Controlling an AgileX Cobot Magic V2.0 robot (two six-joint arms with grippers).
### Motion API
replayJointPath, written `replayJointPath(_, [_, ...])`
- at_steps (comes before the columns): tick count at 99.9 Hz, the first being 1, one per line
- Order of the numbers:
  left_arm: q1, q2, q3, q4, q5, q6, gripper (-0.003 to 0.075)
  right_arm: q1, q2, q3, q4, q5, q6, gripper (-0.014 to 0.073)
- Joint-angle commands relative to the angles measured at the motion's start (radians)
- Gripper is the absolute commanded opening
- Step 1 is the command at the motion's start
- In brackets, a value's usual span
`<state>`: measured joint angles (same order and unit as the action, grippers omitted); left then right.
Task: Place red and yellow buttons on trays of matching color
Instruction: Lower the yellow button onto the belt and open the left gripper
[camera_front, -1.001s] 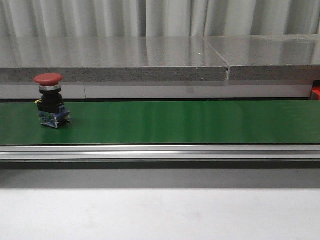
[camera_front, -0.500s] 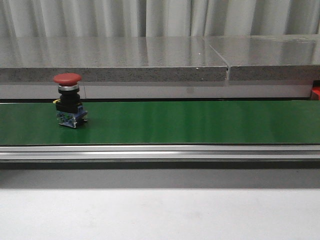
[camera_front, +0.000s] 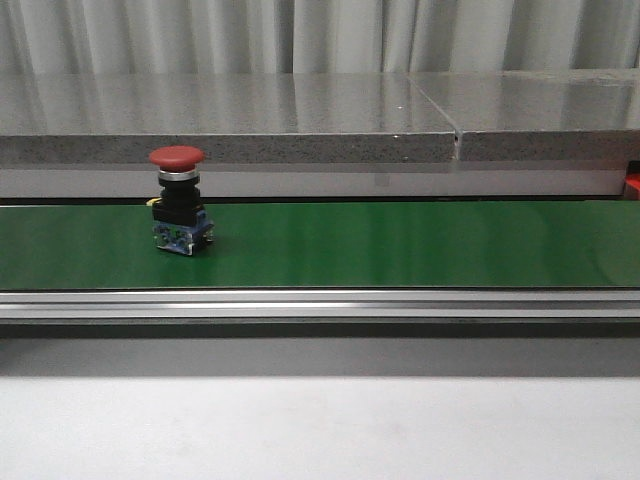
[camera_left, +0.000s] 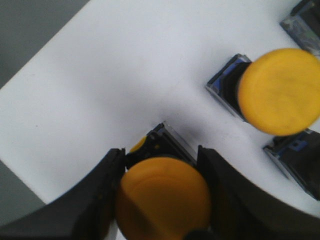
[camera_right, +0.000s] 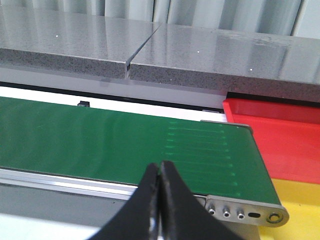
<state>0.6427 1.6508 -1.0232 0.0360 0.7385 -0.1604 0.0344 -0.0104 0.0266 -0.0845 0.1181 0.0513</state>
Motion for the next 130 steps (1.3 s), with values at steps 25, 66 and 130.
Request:
replayJointPath(25, [-0.069, -0.336, -0.025, -0.018, 0.035, -0.008, -0.0019, 0.002, -0.016, -0.009, -0.013, -0.078, 0.001, -0.0067])
replayJointPath(66, [-0.381, -0.323, -0.125, -0.025, 0.066, 0.019, -0.0019, 0.002, -0.016, -0.009, -0.013, -0.078, 0.001, -0.0067])
replayJointPath(130, [-0.548, -0.024, -0.286, -0.108, 0.142, 0.066, -0.0019, 0.002, -0.016, -0.009, -0.013, -0.078, 0.001, -0.0067])
